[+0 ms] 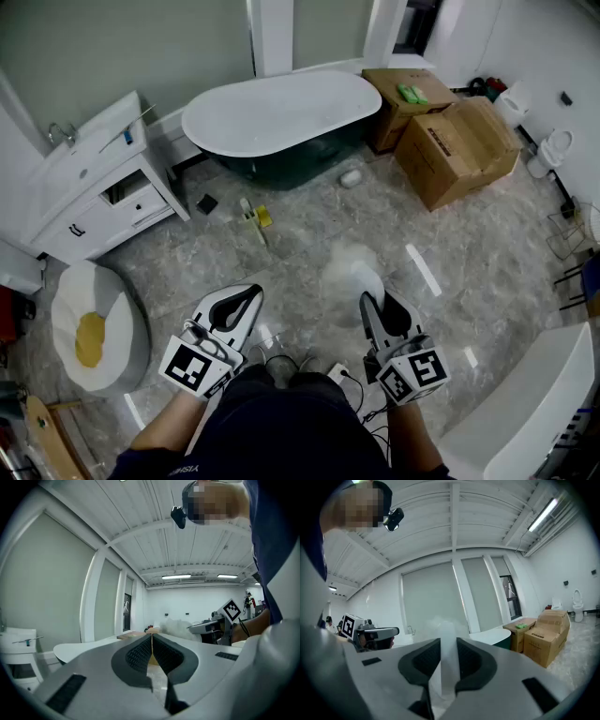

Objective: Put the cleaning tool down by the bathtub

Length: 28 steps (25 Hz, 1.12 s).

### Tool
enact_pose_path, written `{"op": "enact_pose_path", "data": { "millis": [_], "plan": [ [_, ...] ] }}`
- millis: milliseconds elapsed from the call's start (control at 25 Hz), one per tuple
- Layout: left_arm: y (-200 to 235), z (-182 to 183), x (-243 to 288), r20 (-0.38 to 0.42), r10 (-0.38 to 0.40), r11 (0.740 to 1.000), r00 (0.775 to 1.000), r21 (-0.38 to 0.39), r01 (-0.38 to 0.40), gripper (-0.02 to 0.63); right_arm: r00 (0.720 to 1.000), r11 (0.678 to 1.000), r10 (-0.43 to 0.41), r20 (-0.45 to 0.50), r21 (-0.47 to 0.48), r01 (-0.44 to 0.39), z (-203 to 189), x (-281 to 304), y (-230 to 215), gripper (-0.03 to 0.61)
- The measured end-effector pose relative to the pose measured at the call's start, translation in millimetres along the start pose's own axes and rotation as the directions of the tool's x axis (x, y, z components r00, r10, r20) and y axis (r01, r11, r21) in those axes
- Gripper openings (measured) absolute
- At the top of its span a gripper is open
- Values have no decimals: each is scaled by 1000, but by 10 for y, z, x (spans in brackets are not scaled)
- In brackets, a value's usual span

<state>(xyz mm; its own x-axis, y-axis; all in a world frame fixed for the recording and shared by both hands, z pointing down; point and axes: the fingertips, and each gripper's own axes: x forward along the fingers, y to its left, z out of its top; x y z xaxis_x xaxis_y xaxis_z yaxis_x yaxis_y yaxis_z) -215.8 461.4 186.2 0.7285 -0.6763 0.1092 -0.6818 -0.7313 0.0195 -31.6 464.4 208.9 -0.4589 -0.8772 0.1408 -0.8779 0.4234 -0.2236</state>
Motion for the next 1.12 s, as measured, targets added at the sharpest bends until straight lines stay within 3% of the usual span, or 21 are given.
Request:
{"op": "enact_pose_path", "data": {
  "millis": [1120],
  "plan": [
    [-104, -20, 55, 2, -26, 1000, 1000, -8, 26, 34, 1000, 1000, -7, -6, 5, 7, -43, -88, -7, 97]
  ]
}}
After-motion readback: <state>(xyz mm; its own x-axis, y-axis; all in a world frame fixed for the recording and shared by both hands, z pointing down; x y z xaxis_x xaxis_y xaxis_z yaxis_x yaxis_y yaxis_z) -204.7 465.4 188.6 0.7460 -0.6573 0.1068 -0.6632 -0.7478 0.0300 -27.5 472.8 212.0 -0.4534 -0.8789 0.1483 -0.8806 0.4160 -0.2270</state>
